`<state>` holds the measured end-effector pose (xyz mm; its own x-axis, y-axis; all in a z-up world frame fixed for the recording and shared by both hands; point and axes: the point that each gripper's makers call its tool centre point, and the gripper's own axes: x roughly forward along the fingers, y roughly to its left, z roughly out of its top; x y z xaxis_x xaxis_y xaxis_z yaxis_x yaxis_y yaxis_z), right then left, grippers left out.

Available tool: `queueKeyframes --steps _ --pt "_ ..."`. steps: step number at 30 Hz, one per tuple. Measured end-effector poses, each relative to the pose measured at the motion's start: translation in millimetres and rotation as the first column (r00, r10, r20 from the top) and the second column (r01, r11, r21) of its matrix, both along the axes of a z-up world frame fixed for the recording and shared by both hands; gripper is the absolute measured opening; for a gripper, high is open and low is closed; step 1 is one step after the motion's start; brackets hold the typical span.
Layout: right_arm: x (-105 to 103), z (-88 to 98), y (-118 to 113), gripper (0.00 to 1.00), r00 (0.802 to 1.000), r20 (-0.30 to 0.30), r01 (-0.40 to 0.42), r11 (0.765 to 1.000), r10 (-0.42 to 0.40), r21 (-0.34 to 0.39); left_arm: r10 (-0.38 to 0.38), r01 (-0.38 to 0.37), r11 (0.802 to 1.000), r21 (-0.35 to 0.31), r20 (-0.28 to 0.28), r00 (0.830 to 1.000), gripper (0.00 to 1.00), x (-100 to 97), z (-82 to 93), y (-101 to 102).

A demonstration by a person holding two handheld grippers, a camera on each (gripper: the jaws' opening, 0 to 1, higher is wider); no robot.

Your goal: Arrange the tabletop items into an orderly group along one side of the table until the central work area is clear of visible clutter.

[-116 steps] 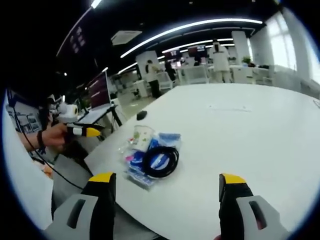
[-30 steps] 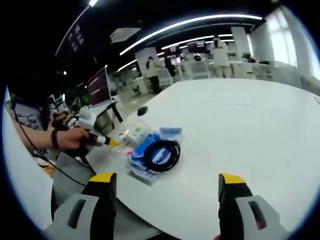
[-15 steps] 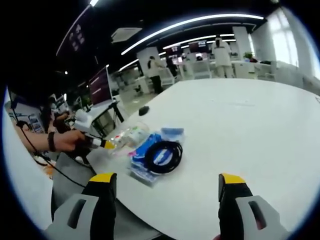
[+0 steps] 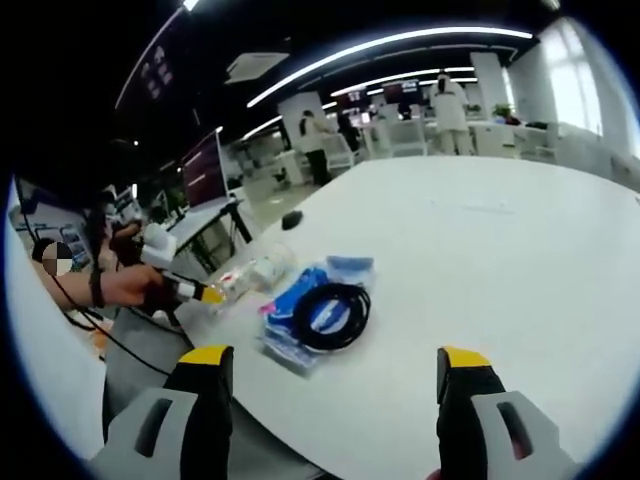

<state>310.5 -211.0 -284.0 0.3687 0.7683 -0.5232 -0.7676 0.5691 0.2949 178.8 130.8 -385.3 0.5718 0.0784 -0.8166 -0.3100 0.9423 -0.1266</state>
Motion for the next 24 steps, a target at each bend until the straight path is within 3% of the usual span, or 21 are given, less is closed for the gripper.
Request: queueKeyframes --steps 9,14,24 --pt "2 -0.4 -2 0.85 1.0 0.004 0.002 1.0 -0.002 -0.002 -0.022 0.023 1.0 0.021 -0.018 1.0 0.38 3.0 0.2 0" --pt "0 -2.0 -3 0.85 1.0 0.0 -0.001 1.0 0.001 -0.006 -0.023 0.023 1.0 0.017 0.01 1.0 0.43 16.8 9.5 2" --pt "-3 -0.7 -5 0.85 1.0 -0.002 0.002 1.0 -0.002 -0.009 -0.025 0.025 1.0 -0.008 -0.006 1.0 0.47 46.1 5.8 13"
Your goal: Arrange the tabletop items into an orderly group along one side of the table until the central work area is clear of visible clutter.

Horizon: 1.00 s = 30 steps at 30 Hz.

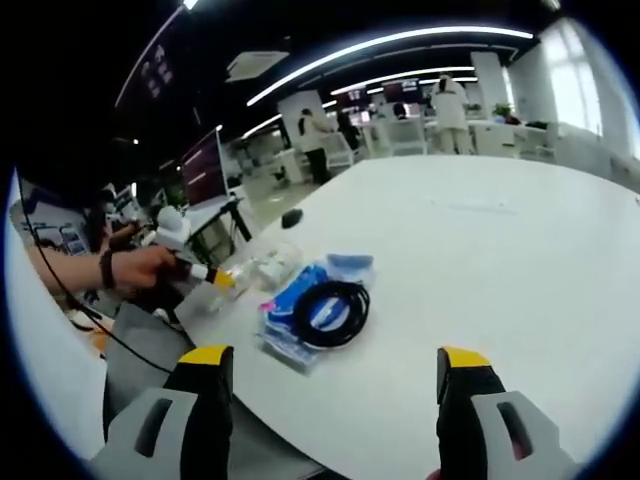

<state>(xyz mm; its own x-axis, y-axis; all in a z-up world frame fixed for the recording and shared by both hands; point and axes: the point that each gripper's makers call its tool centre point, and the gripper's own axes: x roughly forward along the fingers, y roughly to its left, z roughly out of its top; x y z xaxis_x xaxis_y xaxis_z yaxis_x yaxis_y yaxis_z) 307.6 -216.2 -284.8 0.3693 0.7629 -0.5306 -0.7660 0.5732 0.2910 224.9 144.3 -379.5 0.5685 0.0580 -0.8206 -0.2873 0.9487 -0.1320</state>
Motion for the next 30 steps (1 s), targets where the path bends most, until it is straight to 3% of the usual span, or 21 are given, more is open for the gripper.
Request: queueKeyframes --steps 15,25,30 --pt "0 -3.7 -9 0.85 1.0 -0.009 0.021 1.0 -0.022 -0.012 -0.01 0.007 0.999 -0.052 -0.071 0.997 0.46 18.5 -13.0 7" --pt "2 -2.7 -14 0.85 0.999 -0.013 0.032 0.999 -0.032 -0.015 -0.043 0.039 0.999 -0.036 -0.108 0.993 0.43 22.4 -22.0 10" --pt "3 -3.4 -16 0.85 0.999 -0.01 0.037 0.999 -0.037 -0.018 -0.055 0.053 0.998 -0.034 -0.079 0.995 0.39 19.7 -15.0 6"
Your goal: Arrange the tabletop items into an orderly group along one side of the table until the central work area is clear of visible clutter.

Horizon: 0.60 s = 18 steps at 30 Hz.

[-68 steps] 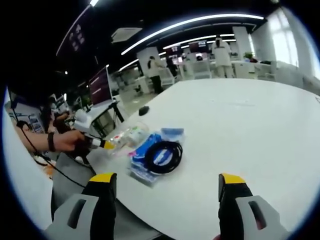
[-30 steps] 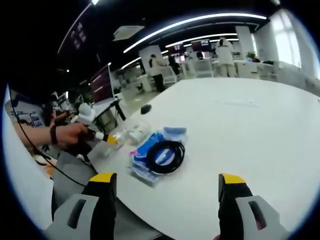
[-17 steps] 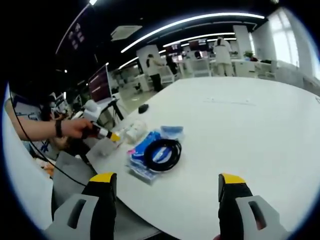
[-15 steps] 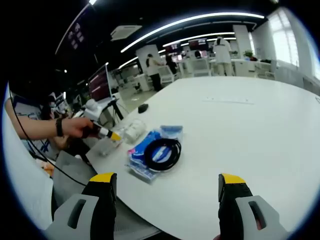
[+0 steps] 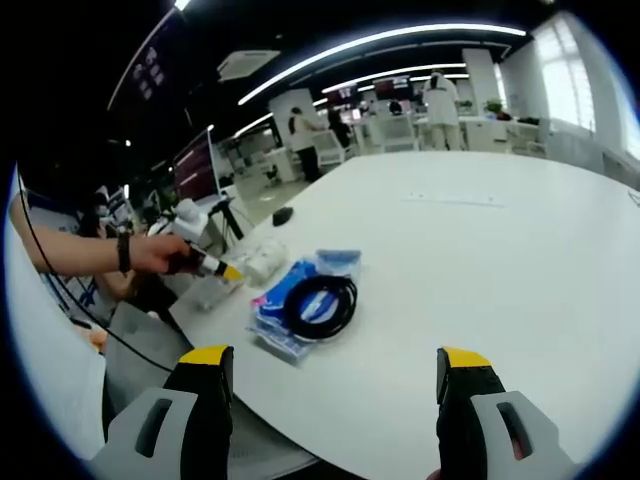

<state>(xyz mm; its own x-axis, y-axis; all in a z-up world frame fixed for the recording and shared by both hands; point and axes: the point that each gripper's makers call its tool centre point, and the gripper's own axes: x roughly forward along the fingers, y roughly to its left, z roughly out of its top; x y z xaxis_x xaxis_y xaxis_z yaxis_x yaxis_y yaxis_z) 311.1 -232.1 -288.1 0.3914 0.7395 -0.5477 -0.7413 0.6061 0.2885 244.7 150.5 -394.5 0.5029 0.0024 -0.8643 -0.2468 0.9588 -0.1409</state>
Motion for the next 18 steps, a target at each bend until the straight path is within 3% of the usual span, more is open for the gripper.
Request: queueKeyframes --steps 8,18 --pt "1 0.1 5 0.85 1.0 0.002 -0.008 1.0 0.008 0.004 0.024 -0.024 1.0 -0.002 0.029 0.999 0.38 -1.1 3.9 5" --pt "-1 0.3 15 0.86 1.0 0.003 -0.031 0.999 0.031 0.015 0.06 -0.062 0.998 0.027 0.087 0.994 0.38 -10.9 25.1 8"
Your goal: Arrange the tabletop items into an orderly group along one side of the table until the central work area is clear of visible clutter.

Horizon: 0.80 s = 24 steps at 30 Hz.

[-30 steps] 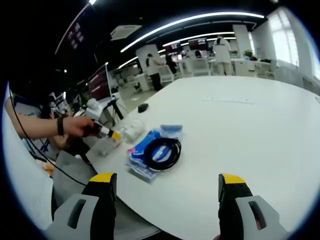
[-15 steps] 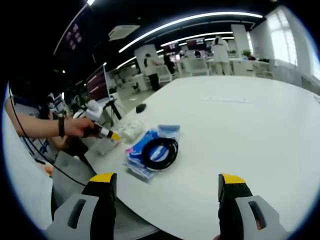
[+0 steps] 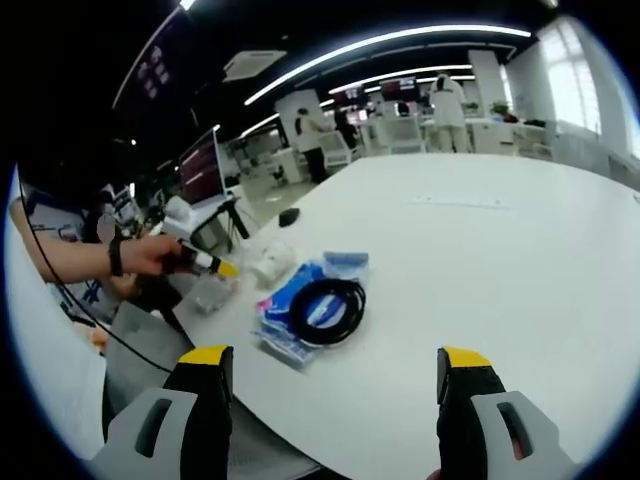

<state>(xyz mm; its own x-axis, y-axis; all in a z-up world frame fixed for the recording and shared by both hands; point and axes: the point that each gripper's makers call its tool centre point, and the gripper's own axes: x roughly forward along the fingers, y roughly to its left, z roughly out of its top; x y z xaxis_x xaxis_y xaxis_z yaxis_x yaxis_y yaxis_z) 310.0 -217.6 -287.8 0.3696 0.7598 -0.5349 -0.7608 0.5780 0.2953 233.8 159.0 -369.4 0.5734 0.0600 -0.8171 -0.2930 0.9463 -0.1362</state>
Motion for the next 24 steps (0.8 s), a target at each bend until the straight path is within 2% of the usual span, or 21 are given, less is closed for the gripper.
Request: queueKeyframes --steps 20,24 --pt "5 3.4 13 0.85 0.998 0.02 -0.052 0.999 0.052 0.005 0.031 -0.036 0.998 0.051 0.099 0.995 0.38 -12.9 39.3 3" --pt "8 5.3 16 0.85 0.998 0.029 -0.05 0.999 0.05 0.014 -0.019 0.008 0.992 0.125 0.087 0.996 0.37 -16.3 44.2 3"
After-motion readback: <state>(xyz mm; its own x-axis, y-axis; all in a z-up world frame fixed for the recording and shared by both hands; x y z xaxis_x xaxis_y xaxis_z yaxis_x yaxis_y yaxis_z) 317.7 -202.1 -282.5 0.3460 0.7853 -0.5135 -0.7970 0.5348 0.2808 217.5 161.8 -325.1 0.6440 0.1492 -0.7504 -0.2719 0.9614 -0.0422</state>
